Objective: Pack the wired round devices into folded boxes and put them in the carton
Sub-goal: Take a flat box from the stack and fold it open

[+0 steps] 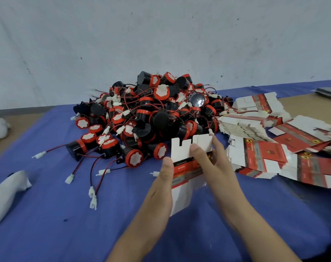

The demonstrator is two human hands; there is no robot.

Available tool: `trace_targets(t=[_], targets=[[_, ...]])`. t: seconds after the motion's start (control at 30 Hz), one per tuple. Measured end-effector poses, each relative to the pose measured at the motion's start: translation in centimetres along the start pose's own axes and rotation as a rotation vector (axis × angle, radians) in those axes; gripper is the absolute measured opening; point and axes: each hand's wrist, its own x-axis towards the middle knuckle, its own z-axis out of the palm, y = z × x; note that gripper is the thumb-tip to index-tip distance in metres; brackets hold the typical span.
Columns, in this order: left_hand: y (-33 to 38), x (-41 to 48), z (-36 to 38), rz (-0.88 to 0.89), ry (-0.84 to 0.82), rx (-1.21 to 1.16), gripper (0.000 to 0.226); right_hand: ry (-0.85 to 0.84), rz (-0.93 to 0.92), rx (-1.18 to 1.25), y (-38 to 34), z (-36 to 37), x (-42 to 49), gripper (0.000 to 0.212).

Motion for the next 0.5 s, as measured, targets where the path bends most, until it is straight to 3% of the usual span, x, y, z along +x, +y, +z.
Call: trace_targets(t=[0.2, 0.37, 0.5], targets=[[0.2, -0.3, 0.6, 0.066, 0.007, 0.018, 0.035, 0.008, -0.007, -0.003, 0.4, -0.4, -0.4, 0.022], [-3.1, 0.7, -0.5, 0.078, 0.091, 0.086, 0.077, -0.018, -0.02, -0.041, 0.1, -0.6, -0.3, 0.01], [-4.1, 0.9, -0.6, 0.084, 0.1, 0.15, 0.08, -0.039, -0.029, -0.06, 0.2, -0.7, -0.3, 0.007]])
